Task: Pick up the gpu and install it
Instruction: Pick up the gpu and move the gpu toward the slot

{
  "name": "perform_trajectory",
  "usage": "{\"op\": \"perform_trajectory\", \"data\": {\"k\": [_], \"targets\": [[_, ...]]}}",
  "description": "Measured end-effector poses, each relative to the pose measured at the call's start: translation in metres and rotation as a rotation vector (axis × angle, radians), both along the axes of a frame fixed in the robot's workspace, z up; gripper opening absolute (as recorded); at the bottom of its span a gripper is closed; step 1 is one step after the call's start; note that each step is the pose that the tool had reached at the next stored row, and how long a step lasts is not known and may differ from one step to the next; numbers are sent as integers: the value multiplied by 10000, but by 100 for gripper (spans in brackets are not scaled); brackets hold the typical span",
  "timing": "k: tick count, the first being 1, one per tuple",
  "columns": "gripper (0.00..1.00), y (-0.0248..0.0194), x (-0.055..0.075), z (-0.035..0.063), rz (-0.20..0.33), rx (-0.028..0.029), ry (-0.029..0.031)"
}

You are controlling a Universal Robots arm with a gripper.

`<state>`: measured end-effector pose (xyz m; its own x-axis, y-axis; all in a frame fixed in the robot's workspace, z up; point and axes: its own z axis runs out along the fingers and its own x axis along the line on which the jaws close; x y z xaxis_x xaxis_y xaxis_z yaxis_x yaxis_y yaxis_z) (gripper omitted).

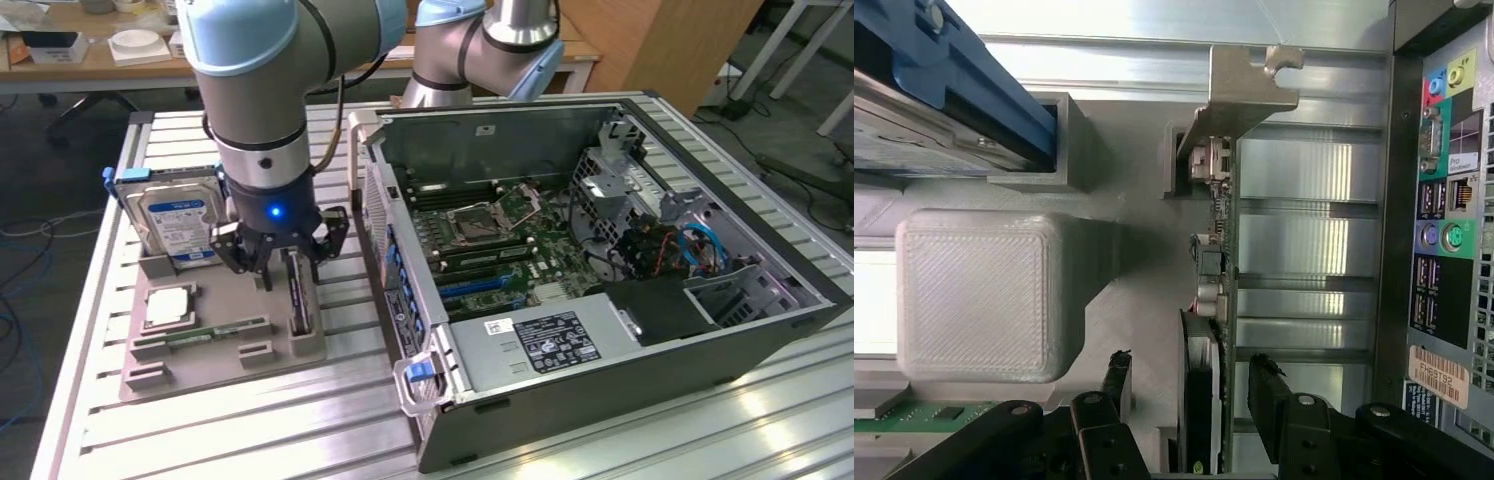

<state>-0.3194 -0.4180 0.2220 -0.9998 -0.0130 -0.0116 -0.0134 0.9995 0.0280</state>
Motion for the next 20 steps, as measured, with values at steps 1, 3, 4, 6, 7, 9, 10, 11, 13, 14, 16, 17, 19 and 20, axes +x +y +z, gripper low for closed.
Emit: {"op": "perform_trajectory", "data": {"k": [1, 3, 4, 6, 7, 9, 10, 11, 13, 14, 16, 17, 19, 20], "targets": [[59, 0, 0, 0, 0, 0, -1], [59, 1, 5, -2, -2, 3, -4], [59, 1, 11, -2, -1, 2, -3], [59, 0, 14, -3, -3, 1, -1], [59, 0, 15, -3, -8, 0, -1], [59, 0, 17, -5, -24, -1, 1], [59, 1, 17, -9, -36, 0, 0], [59, 1, 18, -13, -46, 1, -2], [59, 1, 19, -21, -57, 0, -1], [59, 1, 19, -26, -59, 0, -1], [59, 0, 18, -31, -60, -1, -3], [59, 0, 18, -31, -60, -2, -3], [58, 0, 19, -32, -60, 0, -6], [58, 0, 19, -32, -59, 0, -6]]}}
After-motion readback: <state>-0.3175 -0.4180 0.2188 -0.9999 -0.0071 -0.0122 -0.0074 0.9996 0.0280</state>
